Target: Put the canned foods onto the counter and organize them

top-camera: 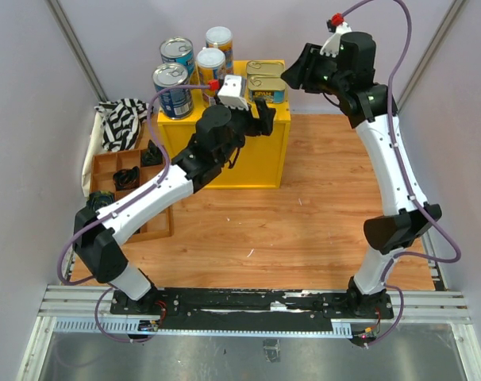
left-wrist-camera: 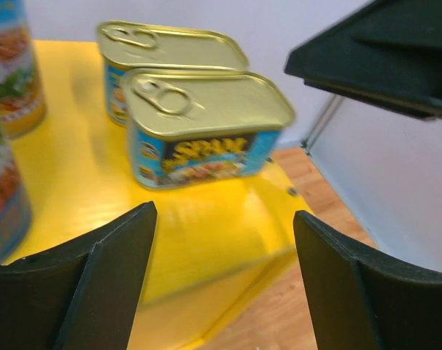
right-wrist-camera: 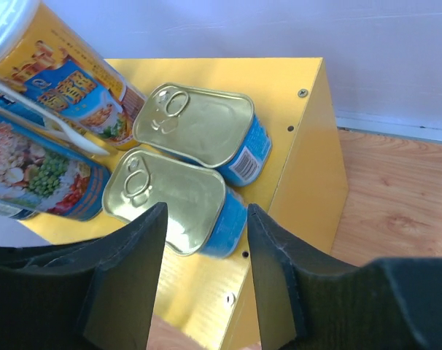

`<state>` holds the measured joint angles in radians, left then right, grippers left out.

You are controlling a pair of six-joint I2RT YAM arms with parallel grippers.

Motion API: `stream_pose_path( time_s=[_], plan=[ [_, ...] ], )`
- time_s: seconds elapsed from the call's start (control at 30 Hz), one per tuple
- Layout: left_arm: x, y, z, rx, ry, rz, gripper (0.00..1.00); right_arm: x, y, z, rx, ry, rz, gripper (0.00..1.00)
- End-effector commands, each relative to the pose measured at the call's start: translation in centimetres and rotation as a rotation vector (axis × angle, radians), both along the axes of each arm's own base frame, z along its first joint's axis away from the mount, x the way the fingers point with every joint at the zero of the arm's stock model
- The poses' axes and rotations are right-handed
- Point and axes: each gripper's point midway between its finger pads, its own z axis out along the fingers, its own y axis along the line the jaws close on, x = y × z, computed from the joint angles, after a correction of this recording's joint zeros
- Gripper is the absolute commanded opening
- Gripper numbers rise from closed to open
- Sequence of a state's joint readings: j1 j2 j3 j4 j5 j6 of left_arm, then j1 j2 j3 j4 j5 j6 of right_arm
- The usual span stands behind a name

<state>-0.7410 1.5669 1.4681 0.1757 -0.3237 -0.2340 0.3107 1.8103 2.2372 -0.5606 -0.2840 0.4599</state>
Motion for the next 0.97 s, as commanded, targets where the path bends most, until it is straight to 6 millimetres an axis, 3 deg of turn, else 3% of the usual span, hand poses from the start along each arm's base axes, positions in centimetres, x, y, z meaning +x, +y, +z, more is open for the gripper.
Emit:
stream_pose_path(
  time_s=[0.0, 0.07, 0.2, 0.27, 0.33, 0.5, 0.6, 0.77, 0.93],
  plan=[
    [-4.3, -0.1, 3.5, 0.020, -0.061, -0.036, 0.81, -2.6, -2.4, 2.3, -0.016, -0.049, -0.052, 0.51],
    [-6.6, 0.1, 4.0, 0.015, -0.066, -0.052, 0.81, -3.6, -3.4, 2.0, -0.044, -0.049, -0.086, 0.54],
    [-11.1, 0.5, 2.5, -0.008, -0.038, -0.085, 0.81, -5.8, -6.3, -0.7, -0.130, -0.021, -0.182, 0.65],
    [-13.5, 0.9, 1.0, -0.027, -0.016, -0.095, 0.81, -6.9, -8.0, -3.0, -0.183, 0.006, -0.234, 0.78],
    [-15.7, 1.3, -0.7, -0.044, 0.006, -0.098, 0.81, -8.5, -9.7, -6.7, -0.234, 0.068, -0.297, 0.98],
    [-19.5, 2.3, -6.4, -0.050, 0.094, -0.091, 0.81, -12.0, -13.6, -14.7, -0.365, 0.245, -0.449, 0.98],
    [-21.2, 3.0, -10.1, -0.049, 0.148, -0.090, 0.81, -14.1, -15.4, -18.1, -0.424, 0.312, -0.511, 0.98],
    [-22.5, 4.2, -13.9, -0.048, 0.212, -0.068, 0.81, -16.6, -15.7, -21.1, -0.452, 0.334, -0.462, 0.99],
    [-22.7, 5.6, -15.7, -0.059, 0.238, -0.038, 0.81, -18.1, -16.2, -22.5, -0.460, 0.340, -0.456, 0.98]
  ],
)
